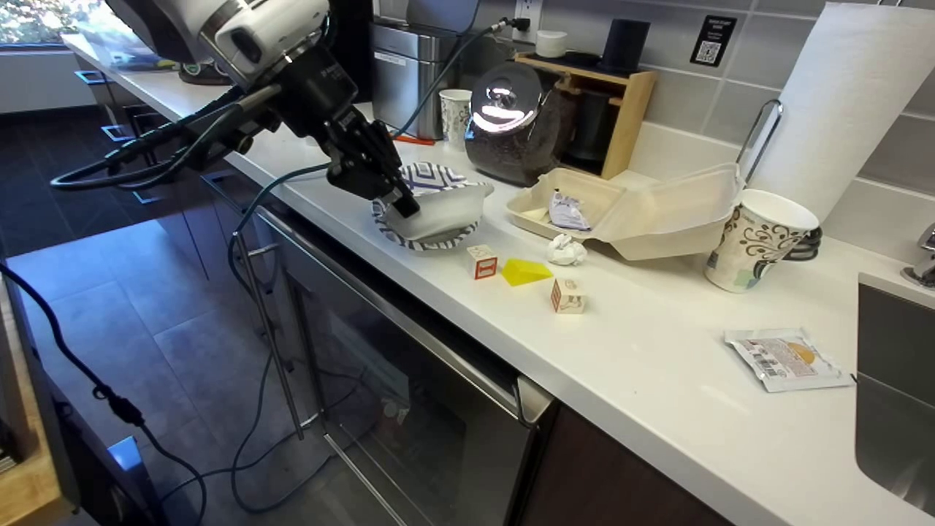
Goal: Put the purple packet in the pack, and then pour the bowl's contents into the empty one
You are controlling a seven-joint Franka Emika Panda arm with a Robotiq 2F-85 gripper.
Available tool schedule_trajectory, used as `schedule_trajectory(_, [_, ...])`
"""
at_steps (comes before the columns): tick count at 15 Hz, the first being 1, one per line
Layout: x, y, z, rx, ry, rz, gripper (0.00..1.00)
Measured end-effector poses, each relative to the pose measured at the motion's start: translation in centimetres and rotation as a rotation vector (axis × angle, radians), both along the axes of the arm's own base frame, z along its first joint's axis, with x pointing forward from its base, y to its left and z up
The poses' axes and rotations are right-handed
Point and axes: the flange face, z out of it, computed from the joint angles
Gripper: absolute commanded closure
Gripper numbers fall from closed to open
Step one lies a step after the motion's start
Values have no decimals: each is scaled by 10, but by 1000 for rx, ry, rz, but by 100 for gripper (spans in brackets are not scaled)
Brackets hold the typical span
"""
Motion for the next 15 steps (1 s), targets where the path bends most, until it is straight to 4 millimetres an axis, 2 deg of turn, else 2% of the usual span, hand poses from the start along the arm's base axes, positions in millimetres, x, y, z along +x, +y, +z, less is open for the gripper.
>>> schedule_trajectory(6, [6, 9, 4, -23, 4, 29, 99])
schedule_trajectory(10, [11, 18, 13, -54, -5, 50, 99])
schedule_trajectory(15, [9, 24, 24, -149, 6, 30, 99])
